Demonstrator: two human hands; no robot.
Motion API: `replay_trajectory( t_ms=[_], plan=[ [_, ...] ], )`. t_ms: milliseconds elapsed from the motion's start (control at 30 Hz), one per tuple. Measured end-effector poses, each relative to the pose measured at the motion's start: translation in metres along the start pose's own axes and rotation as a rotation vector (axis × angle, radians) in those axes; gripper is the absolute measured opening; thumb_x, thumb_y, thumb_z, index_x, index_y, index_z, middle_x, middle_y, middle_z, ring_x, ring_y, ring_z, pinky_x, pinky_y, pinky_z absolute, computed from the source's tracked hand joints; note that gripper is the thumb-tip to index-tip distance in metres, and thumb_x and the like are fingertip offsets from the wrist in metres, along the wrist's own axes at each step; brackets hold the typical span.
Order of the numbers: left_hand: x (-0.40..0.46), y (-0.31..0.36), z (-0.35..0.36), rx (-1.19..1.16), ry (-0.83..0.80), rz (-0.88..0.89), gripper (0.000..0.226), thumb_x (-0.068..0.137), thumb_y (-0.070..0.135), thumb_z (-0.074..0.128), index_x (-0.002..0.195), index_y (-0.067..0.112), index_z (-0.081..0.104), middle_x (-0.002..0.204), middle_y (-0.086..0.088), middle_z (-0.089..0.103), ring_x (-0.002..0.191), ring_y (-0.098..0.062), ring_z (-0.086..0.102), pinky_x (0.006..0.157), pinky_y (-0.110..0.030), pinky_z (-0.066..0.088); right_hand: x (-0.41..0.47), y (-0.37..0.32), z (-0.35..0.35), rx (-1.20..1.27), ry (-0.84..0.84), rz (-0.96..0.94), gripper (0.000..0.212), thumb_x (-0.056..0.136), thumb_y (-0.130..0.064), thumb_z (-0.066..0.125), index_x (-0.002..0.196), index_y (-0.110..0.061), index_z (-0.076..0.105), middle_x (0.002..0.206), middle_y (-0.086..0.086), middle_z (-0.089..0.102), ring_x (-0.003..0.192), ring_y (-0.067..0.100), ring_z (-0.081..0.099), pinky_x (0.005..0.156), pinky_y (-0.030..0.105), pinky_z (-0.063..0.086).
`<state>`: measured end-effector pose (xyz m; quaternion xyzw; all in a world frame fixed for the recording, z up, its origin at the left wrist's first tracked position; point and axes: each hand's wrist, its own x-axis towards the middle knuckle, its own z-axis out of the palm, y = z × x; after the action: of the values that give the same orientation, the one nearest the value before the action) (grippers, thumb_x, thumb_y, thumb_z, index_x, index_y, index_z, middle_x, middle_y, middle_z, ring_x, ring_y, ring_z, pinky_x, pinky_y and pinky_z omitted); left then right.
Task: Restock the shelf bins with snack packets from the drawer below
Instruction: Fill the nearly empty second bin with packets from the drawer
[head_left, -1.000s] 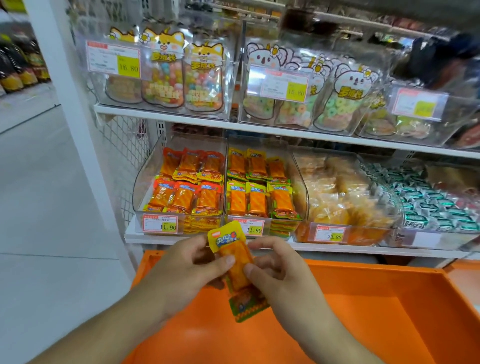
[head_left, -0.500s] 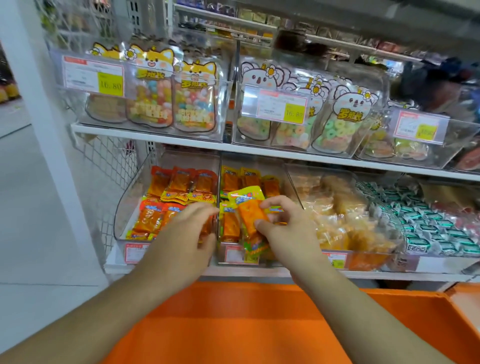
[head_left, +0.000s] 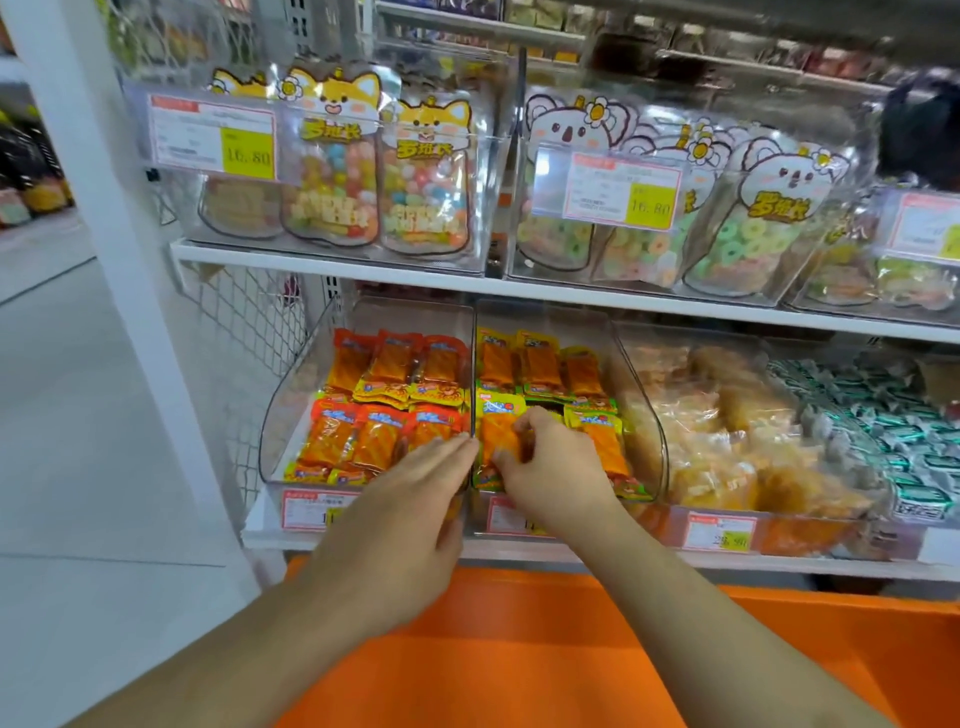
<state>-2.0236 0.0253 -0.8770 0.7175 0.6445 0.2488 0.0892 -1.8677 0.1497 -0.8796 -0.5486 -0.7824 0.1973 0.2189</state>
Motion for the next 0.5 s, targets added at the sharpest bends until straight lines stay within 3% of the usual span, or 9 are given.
replay_trajectory(
  t_ms=[100,200,267,367,500],
  plan=[
    [0.001,0.002,-0.001,0.008,0.010,0.009,0.074,0.103,0.029,0.052,0.165,0.035,0.012,0.168,0.025,0.009,0.154,0.006,0.001,0.123,-0.013,0.001,-0.001,0.002,0.003,-0.114,0.012,-0.068,0.020,0.091,-0.030,0.064,0.108,-0.020,0.059,0.078,0.002,0.066,0.079,0.028,0.062,0.071,0.039,0.053],
    [0.000,0.002,-0.002,0.014,0.005,0.020,0.074,0.103,0.027,0.053,0.165,0.034,0.012,0.168,0.024,0.010,0.149,0.011,0.000,0.114,-0.005,-0.007,-0.003,0.005,0.006,-0.226,0.023,-0.136,0.023,0.088,-0.031,0.056,0.105,-0.017,0.062,0.086,0.006,0.067,0.088,0.033,0.059,0.084,0.040,0.048],
    [-0.001,0.001,-0.003,0.022,0.006,0.022,0.075,0.102,0.026,0.054,0.165,0.034,0.013,0.168,0.023,0.012,0.153,0.006,0.003,0.120,-0.010,-0.002,-0.002,0.005,0.007,-0.269,0.018,-0.137,0.027,0.089,-0.031,0.057,0.109,-0.015,0.065,0.099,0.007,0.067,0.100,0.034,0.056,0.093,0.042,0.043],
    [-0.001,0.001,-0.004,0.022,0.005,0.016,0.077,0.101,0.024,0.054,0.165,0.034,0.013,0.169,0.022,0.013,0.156,0.001,0.006,0.127,-0.021,0.009,-0.004,0.001,0.004,-0.209,-0.034,-0.096,0.018,0.092,-0.026,0.059,0.102,-0.013,0.062,0.095,0.008,0.065,0.097,0.033,0.057,0.083,0.040,0.049],
    [-0.001,0.006,-0.007,-0.004,-0.013,-0.006,0.076,0.102,0.024,0.054,0.165,0.034,0.014,0.169,0.021,0.014,0.155,0.002,0.007,0.121,-0.014,0.005,-0.008,-0.006,-0.007,-0.055,-0.095,-0.049,0.008,0.089,-0.016,0.062,0.096,-0.015,0.061,0.082,0.003,0.064,0.077,0.023,0.061,0.061,0.031,0.047]
  ],
)
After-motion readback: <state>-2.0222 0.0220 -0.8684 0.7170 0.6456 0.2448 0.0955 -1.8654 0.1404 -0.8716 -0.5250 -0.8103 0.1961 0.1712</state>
